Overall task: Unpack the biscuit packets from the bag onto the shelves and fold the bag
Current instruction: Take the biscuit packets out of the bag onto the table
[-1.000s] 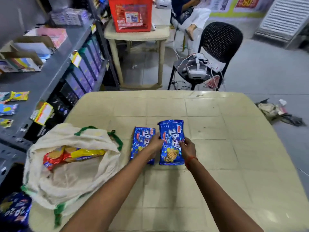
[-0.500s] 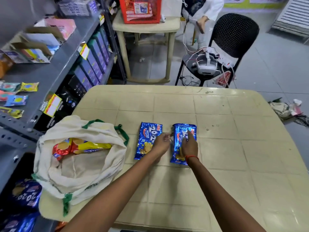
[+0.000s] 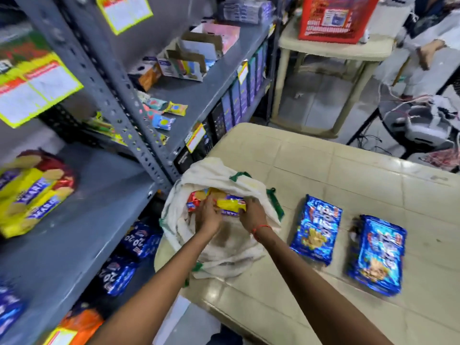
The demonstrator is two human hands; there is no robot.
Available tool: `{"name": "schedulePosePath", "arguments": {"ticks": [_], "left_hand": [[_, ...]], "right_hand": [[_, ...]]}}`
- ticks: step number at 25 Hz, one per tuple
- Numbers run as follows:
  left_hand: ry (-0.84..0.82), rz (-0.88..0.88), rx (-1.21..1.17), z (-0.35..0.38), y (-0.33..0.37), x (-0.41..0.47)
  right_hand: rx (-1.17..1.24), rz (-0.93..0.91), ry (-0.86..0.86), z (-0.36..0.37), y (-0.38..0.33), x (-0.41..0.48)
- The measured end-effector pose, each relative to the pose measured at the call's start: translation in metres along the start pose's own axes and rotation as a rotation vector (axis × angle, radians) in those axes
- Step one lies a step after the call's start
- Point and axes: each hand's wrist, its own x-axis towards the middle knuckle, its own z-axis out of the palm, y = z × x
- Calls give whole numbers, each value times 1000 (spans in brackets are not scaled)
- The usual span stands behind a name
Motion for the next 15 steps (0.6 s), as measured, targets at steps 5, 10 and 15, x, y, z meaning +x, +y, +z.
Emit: {"name": "schedulePosePath", "arguments": {"ticks": [5, 10, 15], "left_hand": [[68, 226, 263, -32, -17, 34], [-275, -191, -73, -17, 6, 27], [-592, -524, -637, 2, 14, 16]], "right_hand": [[-146, 4, 47, 4, -10, 34], [-282, 39, -85, -17, -2, 71], [-319, 90, -108, -34, 0, 80]]}}
